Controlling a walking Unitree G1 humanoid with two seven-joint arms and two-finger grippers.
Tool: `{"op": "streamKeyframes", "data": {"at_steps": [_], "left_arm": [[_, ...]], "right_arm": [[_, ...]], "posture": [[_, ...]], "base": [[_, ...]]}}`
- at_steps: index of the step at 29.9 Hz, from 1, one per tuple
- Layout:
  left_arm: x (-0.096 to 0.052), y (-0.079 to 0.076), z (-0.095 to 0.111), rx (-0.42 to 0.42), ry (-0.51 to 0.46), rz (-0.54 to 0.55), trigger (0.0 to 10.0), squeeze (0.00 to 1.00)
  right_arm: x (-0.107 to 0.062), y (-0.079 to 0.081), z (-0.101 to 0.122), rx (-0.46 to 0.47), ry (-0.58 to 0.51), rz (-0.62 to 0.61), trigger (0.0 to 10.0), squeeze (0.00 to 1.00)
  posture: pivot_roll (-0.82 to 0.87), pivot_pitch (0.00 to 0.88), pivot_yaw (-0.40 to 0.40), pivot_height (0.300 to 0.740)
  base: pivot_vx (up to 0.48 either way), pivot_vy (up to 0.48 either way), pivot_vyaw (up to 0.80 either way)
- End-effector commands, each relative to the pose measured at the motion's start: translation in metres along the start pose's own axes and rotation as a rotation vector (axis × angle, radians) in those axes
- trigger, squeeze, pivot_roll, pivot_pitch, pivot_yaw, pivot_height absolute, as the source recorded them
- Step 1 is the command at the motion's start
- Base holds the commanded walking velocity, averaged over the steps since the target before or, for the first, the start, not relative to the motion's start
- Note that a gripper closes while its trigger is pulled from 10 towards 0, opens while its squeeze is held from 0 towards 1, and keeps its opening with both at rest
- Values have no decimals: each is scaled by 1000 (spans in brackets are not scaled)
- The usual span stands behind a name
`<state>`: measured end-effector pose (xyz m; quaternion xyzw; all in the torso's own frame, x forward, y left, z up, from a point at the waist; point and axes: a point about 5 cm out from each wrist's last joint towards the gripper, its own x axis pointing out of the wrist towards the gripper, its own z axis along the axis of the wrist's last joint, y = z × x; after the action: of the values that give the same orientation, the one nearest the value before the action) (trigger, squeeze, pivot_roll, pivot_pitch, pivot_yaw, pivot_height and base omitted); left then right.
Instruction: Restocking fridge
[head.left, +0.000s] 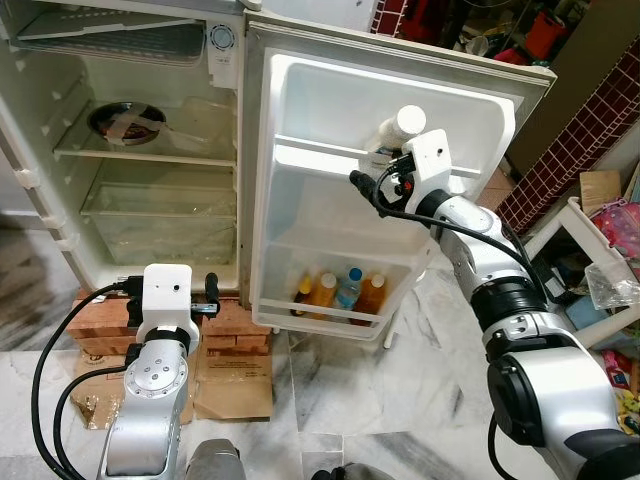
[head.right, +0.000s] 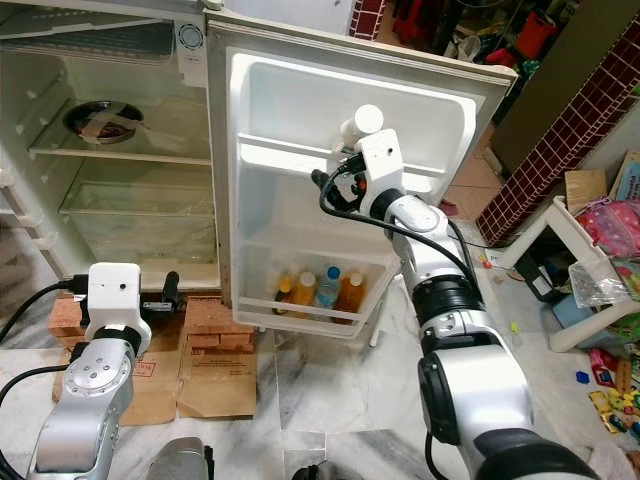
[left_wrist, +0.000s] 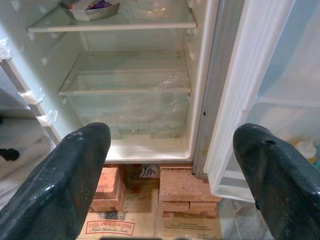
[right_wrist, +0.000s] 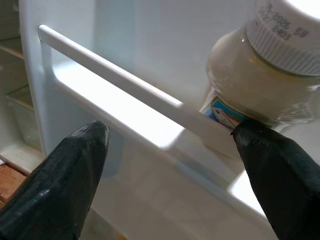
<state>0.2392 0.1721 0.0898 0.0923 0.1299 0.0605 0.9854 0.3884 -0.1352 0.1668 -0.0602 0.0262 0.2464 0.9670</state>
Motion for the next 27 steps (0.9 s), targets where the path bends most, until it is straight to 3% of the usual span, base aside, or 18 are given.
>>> {"op": "streamKeyframes", "data": {"at_steps": [1,9,20,27], "left_arm": [[1,-4,1,-1,4,-20,10000,0],[0,-5,1,-2,6,-12,10000,0],[1,-6,0,-3,7,-20,10000,0],[1,-6,0,-9,4,-14,10000,0]], "right_arm": [[2,-4,12,-11,-41,-15,10000,0],[12,7,29,-16,-133,7,10000,0],[17,18,31,3,-161,3,10000,0],[9,6,25,14,-168,-21,10000,0]], "posture": [[187,5,-150,740],[188,4,-152,740],[183,6,-150,740],[178,1,-155,740]], "base": [[0,0,0],[0,0,0],[0,0,0],[0,0,0]]}}
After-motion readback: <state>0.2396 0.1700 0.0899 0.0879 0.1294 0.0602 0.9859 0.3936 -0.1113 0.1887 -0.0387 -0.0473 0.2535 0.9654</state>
